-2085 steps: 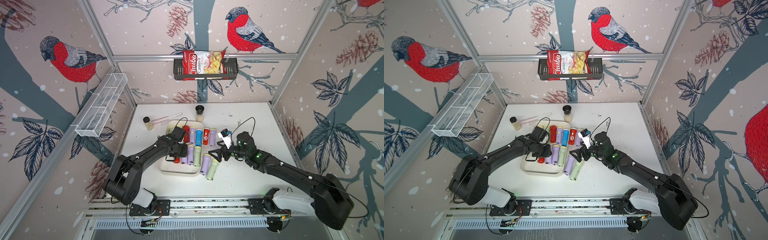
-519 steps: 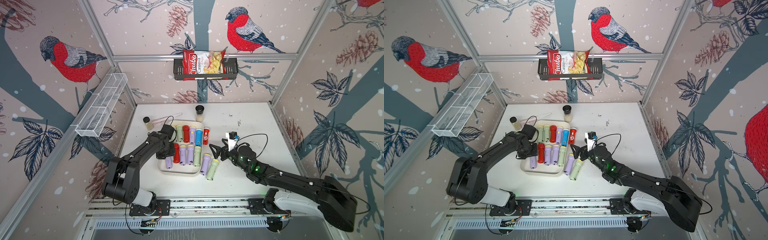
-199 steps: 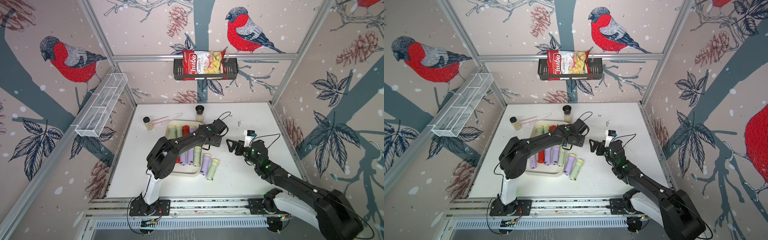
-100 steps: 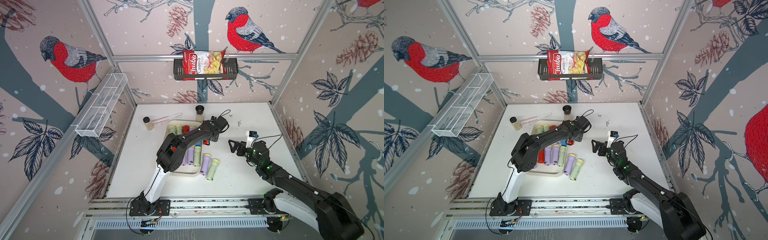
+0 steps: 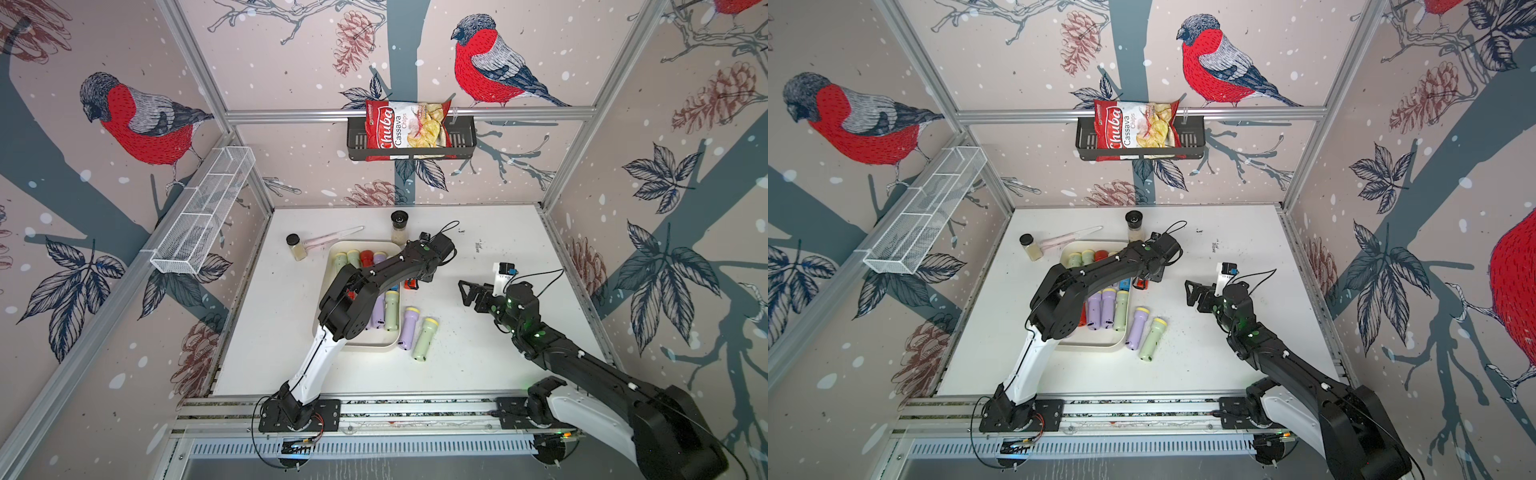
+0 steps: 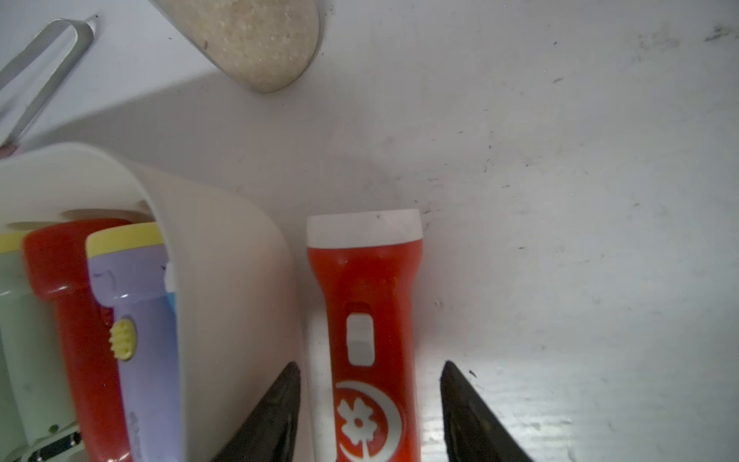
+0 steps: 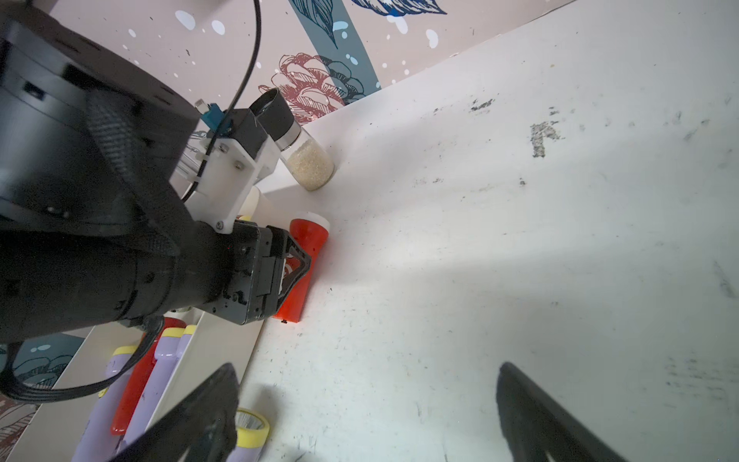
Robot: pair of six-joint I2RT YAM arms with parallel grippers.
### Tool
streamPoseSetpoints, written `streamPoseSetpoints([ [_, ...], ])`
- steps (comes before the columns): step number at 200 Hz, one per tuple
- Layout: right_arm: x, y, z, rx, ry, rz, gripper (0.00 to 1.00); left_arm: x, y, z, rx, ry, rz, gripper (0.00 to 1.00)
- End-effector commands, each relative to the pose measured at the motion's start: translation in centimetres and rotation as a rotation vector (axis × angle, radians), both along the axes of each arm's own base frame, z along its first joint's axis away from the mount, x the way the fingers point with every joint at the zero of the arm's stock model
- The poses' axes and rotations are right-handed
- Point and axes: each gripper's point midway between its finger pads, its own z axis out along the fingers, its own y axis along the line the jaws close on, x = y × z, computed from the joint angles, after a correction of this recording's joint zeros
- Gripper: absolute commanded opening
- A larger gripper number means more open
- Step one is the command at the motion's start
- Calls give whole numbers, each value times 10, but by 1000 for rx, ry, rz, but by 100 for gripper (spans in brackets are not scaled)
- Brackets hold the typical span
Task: Put the flashlights into the storage boxes
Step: Pick up the flashlight from the center of the board.
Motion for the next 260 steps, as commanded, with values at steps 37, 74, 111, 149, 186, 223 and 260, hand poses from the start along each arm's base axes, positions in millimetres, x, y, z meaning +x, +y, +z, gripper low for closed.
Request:
streamPoseSetpoints([
  [37,0,-2,2,-15,-10,2,100,1,-1,-16,-45,54,-2,54],
  [74,0,-2,3,-14,-12,1,99,0,-7,-24,-109,84,-14,48],
  [111,1,-3,2,-14,-10,-1,100,0,-14,-30,-154,90,-29,42],
  [149,1,-3,3,-12,-12,1,100,1,-20,-18,-180,70,-51,30],
  [186,1,-2,5,-7,-15,6,100,-3,-28,20,-226,15,-87,25],
  [223,0,0,11,9,-26,19,99,-14,-36,71,-283,-57,-137,23],
  [260,-1,7,18,27,-38,49,100,-30,-22,111,-331,-102,-152,23],
])
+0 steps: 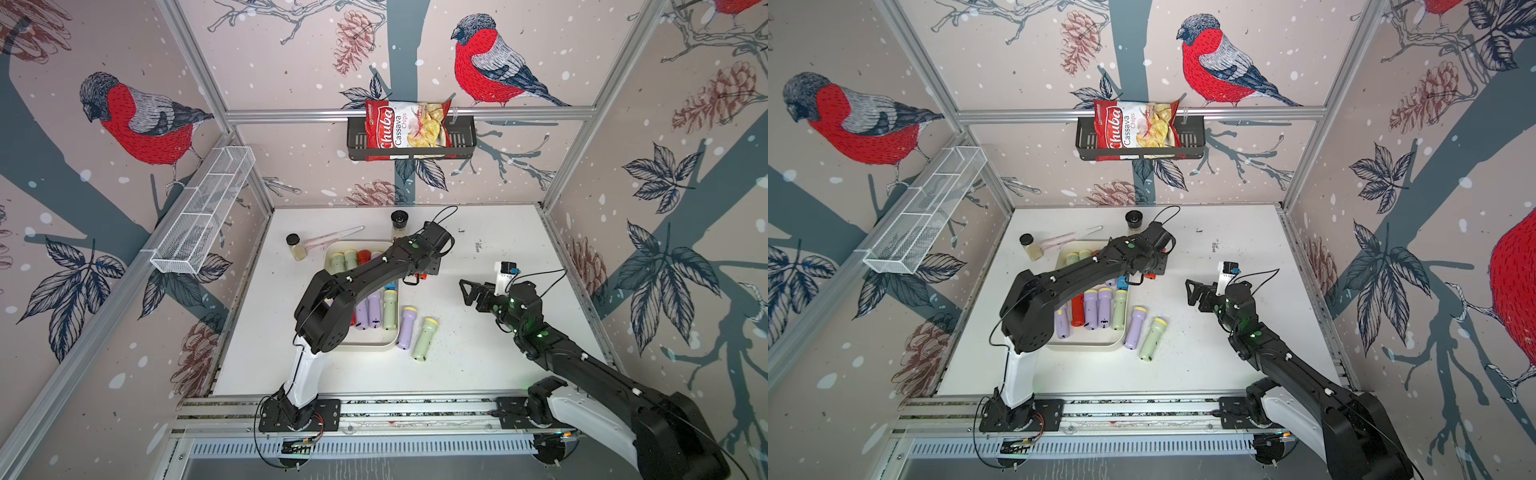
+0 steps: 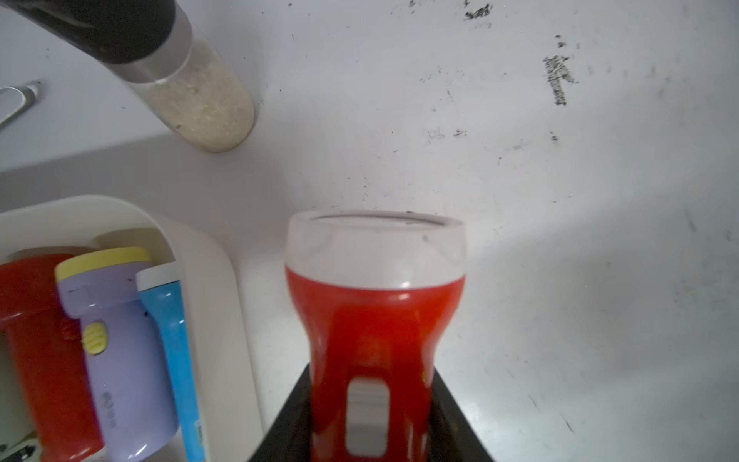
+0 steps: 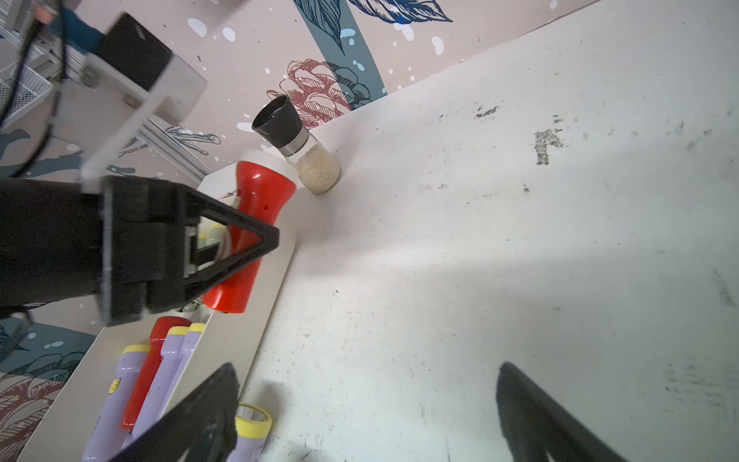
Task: Put the flashlights into the storage boxes
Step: Pick up the flashlight from the center of the board, then place the flashlight at the storage box.
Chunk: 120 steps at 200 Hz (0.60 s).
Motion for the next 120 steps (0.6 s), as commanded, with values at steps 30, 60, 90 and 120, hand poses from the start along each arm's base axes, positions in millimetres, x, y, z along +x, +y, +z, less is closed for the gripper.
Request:
streamPoseSetpoints([
  [30,0,19,15,26,-41,72,100,-22,31,36,-59,-38,2,23],
  [60,-2,41,17,21,-52,132,100,-39,66,43,-59,-30,48,23],
  [90,-5,72,22,-4,-73,200,100,-56,111,37,-40,-14,124,23],
  [120,-5,94,22,-2,-73,248,100,-72,159,25,-36,18,214,22],
])
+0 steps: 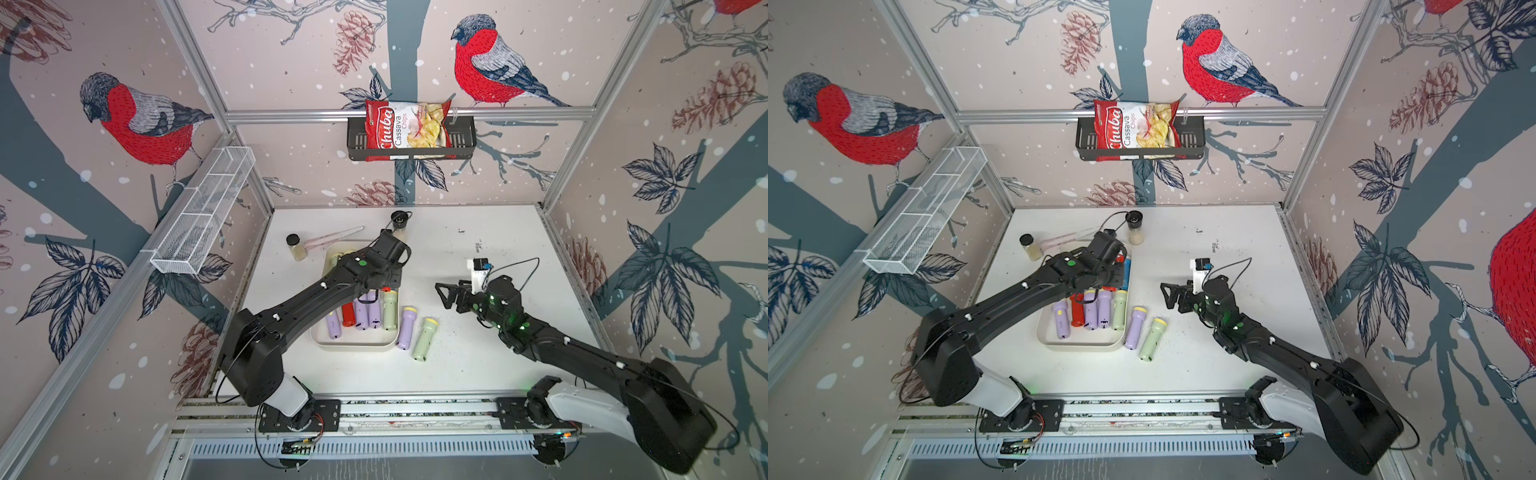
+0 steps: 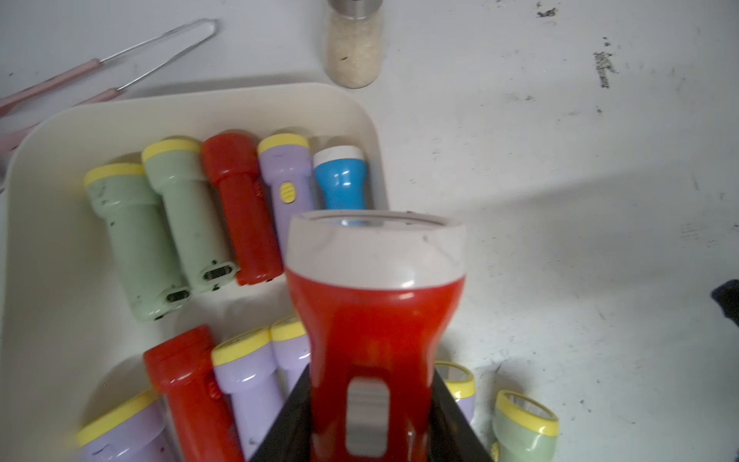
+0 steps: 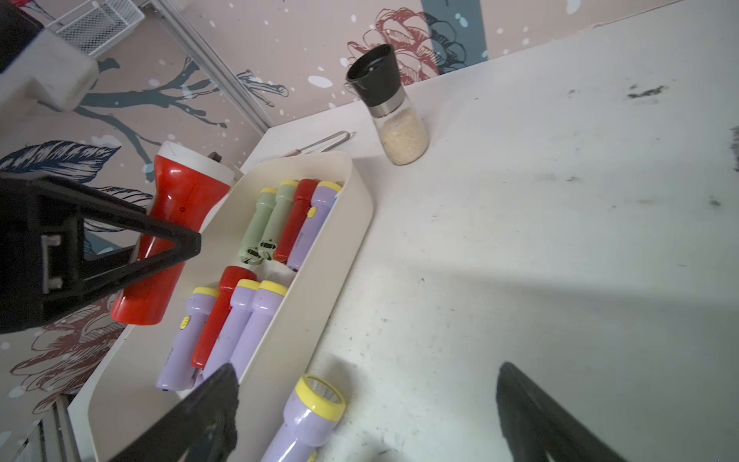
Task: Put the flashlights into the storage boxes
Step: Place the flashlight at the storage box.
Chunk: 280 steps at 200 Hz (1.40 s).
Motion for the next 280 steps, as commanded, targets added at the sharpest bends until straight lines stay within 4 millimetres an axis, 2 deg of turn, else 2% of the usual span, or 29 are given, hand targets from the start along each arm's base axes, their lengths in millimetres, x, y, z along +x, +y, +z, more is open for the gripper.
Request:
streamPoseSetpoints([
  [1,6,13,13,13,-56,17,100,-9,29,-3,-8,11,70,23],
  [34,6,32,17,14,-58,59,99,-28,70,-10,0,25,153,23],
  [39,7,36,9,0,-40,63,100,-30,76,-12,1,27,166,23],
  [47,6,39,9,-1,-39,71,100,-31,83,-9,-7,19,184,23],
  [54,6,42,9,-1,-38,78,100,-36,93,-17,2,35,201,23],
  [108,2,54,10,-6,-38,103,100,-45,130,-26,21,45,270,23],
  [205,-2,55,10,-14,-47,108,100,-41,145,-42,-15,79,300,23],
  [280,-1,52,10,-27,-50,99,100,-35,146,-55,-35,103,313,23],
])
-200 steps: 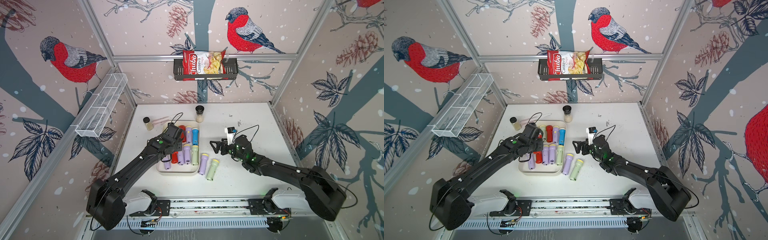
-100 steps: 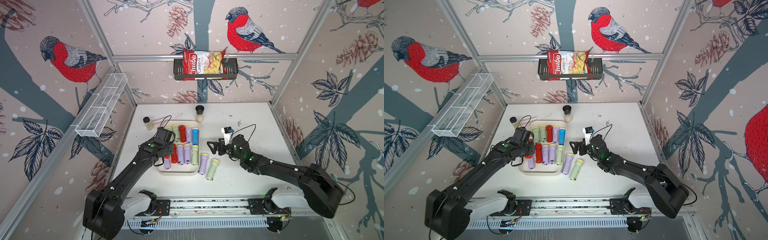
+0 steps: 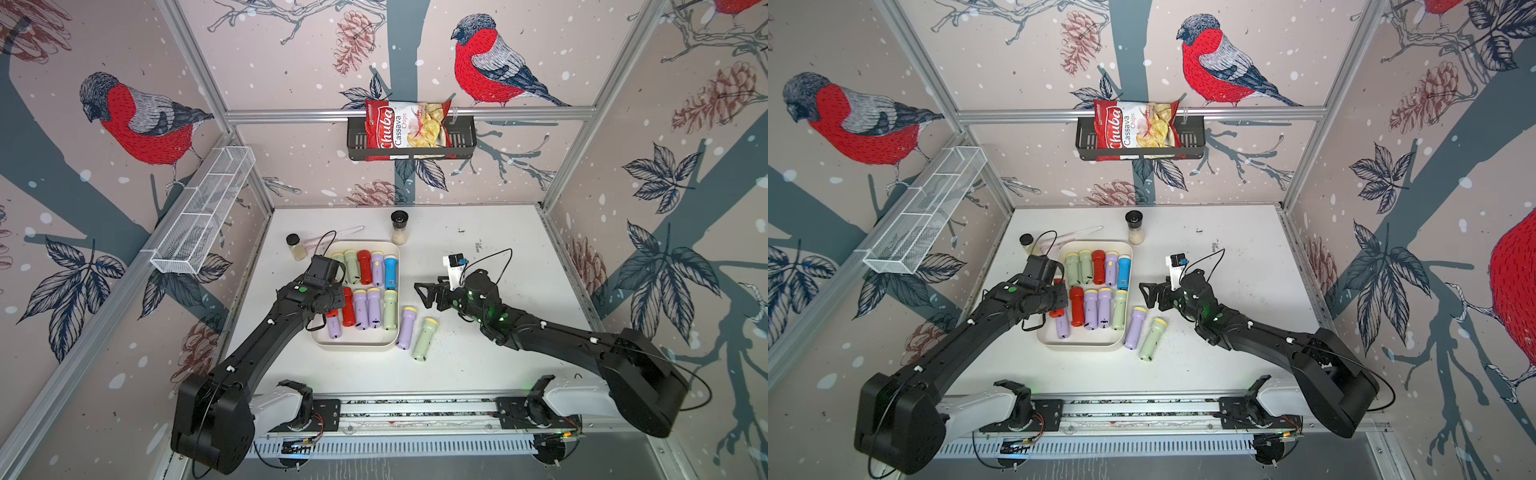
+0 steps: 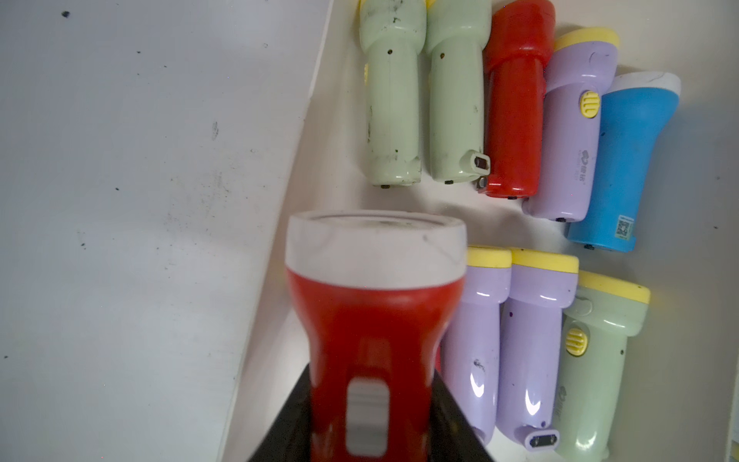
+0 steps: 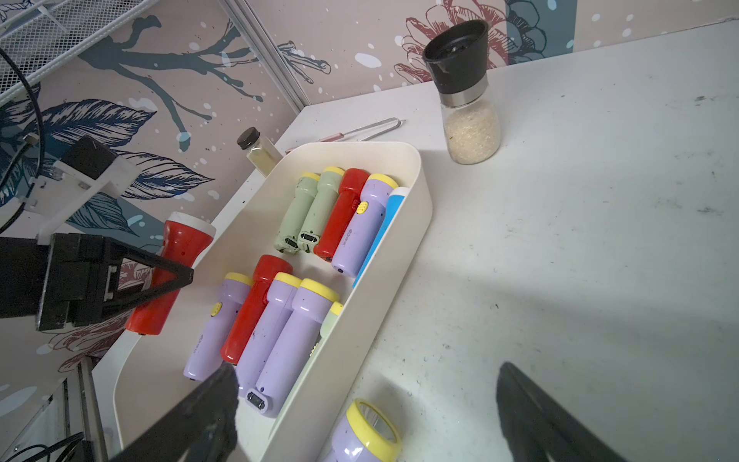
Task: Put the flashlights into the storage boxes
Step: Place the flashlight at the storage box.
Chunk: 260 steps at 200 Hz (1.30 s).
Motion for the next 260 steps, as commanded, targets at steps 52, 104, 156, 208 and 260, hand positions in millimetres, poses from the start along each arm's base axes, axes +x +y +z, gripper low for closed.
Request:
streamPoseSetpoints([
  [52,0,-3,6,-5,-25,-7,100,12,-8,-13,-21,-5,-31,23],
  [104,1,-2,6,-2,-28,-8,100,18,-7,-12,-37,-19,-30,23],
  [156,2,-1,5,-6,-27,-8,99,23,-3,-18,-33,-8,-21,23],
  [208,2,-4,5,-16,-28,-15,100,20,-5,-27,-46,57,-19,25],
  [260,4,-5,5,-31,-41,-24,99,7,-8,-32,-93,97,7,28],
])
